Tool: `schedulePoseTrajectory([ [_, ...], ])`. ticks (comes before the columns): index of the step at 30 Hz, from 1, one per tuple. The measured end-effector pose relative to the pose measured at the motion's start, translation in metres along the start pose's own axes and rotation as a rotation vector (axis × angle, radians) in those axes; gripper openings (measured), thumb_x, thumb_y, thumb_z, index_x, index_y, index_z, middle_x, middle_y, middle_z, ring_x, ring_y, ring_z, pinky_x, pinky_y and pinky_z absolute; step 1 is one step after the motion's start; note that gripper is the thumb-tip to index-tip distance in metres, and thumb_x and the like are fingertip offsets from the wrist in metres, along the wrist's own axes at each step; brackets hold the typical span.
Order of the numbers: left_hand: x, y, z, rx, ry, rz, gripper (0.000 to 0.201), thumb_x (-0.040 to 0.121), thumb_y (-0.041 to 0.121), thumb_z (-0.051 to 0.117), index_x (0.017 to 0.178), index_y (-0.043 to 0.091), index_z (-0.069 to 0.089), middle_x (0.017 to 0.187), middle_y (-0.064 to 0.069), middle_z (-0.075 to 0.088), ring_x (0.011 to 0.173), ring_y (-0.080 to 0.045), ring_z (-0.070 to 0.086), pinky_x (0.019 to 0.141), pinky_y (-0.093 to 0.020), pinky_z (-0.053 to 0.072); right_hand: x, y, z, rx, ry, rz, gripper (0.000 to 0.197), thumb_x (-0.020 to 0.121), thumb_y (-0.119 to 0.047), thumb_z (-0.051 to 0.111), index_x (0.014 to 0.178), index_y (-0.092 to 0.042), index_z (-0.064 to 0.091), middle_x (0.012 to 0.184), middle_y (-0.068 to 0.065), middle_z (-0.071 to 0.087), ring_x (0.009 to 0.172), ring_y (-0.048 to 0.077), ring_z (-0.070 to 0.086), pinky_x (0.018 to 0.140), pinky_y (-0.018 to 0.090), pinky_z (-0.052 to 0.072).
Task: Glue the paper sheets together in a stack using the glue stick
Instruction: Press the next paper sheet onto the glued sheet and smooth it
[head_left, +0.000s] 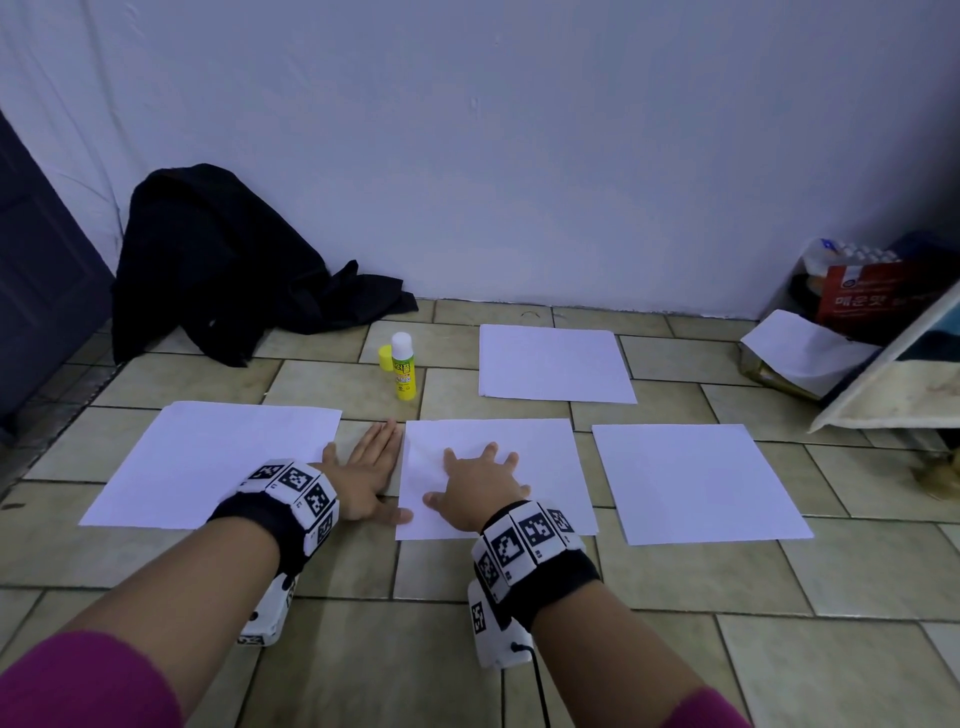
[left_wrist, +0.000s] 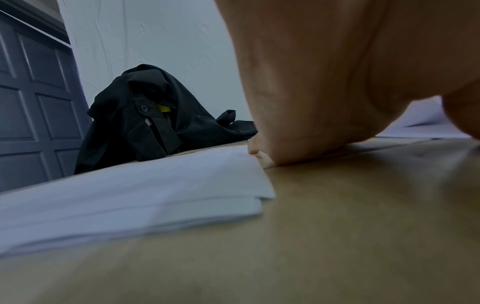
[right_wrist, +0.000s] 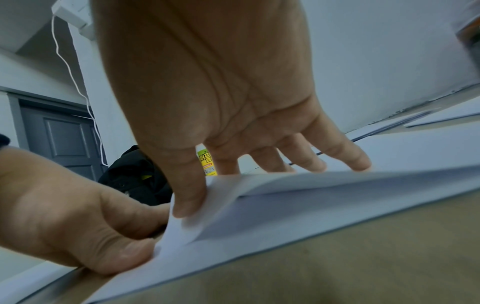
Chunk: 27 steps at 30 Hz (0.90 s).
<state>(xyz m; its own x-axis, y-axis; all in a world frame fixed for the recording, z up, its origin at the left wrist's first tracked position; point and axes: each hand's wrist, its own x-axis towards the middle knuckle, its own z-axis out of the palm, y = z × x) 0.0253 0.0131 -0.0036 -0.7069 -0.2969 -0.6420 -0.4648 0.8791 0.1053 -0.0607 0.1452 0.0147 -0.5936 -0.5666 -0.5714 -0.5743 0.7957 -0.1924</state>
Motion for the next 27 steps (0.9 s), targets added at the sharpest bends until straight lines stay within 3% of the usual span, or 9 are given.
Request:
schedulePoseTrajectory([
  [5,0.000,0.000,-0.001,0.009,0.006,0.003,0.116,0.085,0.065,0.052,0.144,0.010,-0.031,0.150,-0.002,-0.040,0.140,-0.014,-0.033,0.113,-0.058,-0.008,0.000,0.004,-0.003,0.007,-0.018,-0.038,0.073,0.093,-0.060,0.042,0.152,-0.032,0.010,0.159,0.018,-0.008,0.143,0.045,-0.006,0.108,0.066,0.018],
  [6,0.000,-0.001,-0.001,0.025,0.000,0.008,0.124,0.079,0.072,0.053,0.144,0.010,-0.032,0.150,-0.002,-0.040,0.138,-0.013,-0.034,0.112,-0.059,-0.008,0.000,0.005,-0.003,0.015,-0.022,-0.047,0.074,0.092,-0.063,0.040,0.152,-0.031,0.011,0.159,0.018,-0.008,0.143,0.046,-0.007,0.108,0.067,0.017],
  [8,-0.001,-0.003,-0.002,0.072,-0.025,0.023,0.147,0.048,0.089,0.047,0.142,0.010,-0.035,0.148,-0.002,-0.042,0.132,-0.009,-0.038,0.111,-0.060,-0.006,0.000,0.006,-0.002,0.036,-0.024,-0.054,0.075,0.091,-0.067,0.035,0.152,-0.031,0.012,0.159,0.018,-0.009,0.144,0.045,-0.008,0.108,0.068,0.015],
  [9,-0.001,-0.004,-0.003,0.089,-0.029,0.030,0.154,0.034,0.090,0.040,0.141,0.010,-0.036,0.147,-0.001,-0.044,0.131,-0.009,-0.038,0.111,-0.061,-0.005,0.000,0.007,-0.002,0.041,-0.021,-0.053,0.073,0.092,-0.066,0.034,0.152,-0.031,0.013,0.159,0.017,-0.008,0.144,0.044,-0.008,0.108,0.068,0.015],
  [11,0.000,-0.004,-0.003,0.103,-0.024,0.037,0.156,0.025,0.088,0.034,0.141,0.009,-0.036,0.145,0.000,-0.045,0.136,-0.013,-0.036,0.111,-0.061,-0.004,0.000,0.007,-0.002,0.032,-0.012,-0.049,0.068,0.094,-0.062,0.035,0.152,-0.032,0.014,0.159,0.017,-0.007,0.144,0.044,-0.006,0.108,0.067,0.017],
  [17,0.009,0.002,-0.002,-0.007,0.032,-0.055,0.120,0.068,0.088,0.023,0.147,0.013,-0.026,0.154,0.001,-0.033,0.144,-0.013,-0.026,0.115,-0.056,-0.003,0.003,0.006,0.002,-0.026,0.009,-0.022,0.070,0.094,-0.036,0.053,0.151,-0.037,0.011,0.158,0.015,-0.005,0.144,0.043,-0.003,0.110,0.062,0.023],
  [19,0.011,0.003,-0.002,0.006,0.055,-0.079,0.103,0.086,0.076,0.029,0.149,0.014,-0.023,0.156,0.001,-0.029,0.145,-0.012,-0.021,0.117,-0.053,0.002,0.003,0.006,0.003,-0.023,0.019,-0.013,0.072,0.093,-0.030,0.055,0.151,-0.037,0.012,0.159,0.013,-0.004,0.144,0.041,-0.002,0.110,0.061,0.024],
  [24,0.003,0.007,-0.012,0.064,0.095,-0.096,0.103,0.086,0.071,0.042,0.152,0.013,-0.012,0.160,0.003,-0.015,0.148,-0.014,-0.005,0.116,-0.050,0.013,0.005,0.005,0.003,-0.025,0.043,-0.015,0.071,0.091,-0.028,0.060,0.148,-0.032,0.019,0.156,0.014,0.008,0.143,0.041,0.006,0.104,0.061,0.033],
  [27,-0.002,0.011,-0.020,0.085,0.141,-0.103,0.104,0.083,0.071,0.050,0.153,0.015,-0.002,0.162,0.004,-0.003,0.148,-0.015,0.005,0.116,-0.053,0.010,0.006,0.004,0.006,-0.094,0.108,-0.007,0.066,0.090,-0.028,0.061,0.145,-0.030,0.024,0.147,0.016,0.021,0.136,0.037,0.020,0.096,0.053,0.043],
])
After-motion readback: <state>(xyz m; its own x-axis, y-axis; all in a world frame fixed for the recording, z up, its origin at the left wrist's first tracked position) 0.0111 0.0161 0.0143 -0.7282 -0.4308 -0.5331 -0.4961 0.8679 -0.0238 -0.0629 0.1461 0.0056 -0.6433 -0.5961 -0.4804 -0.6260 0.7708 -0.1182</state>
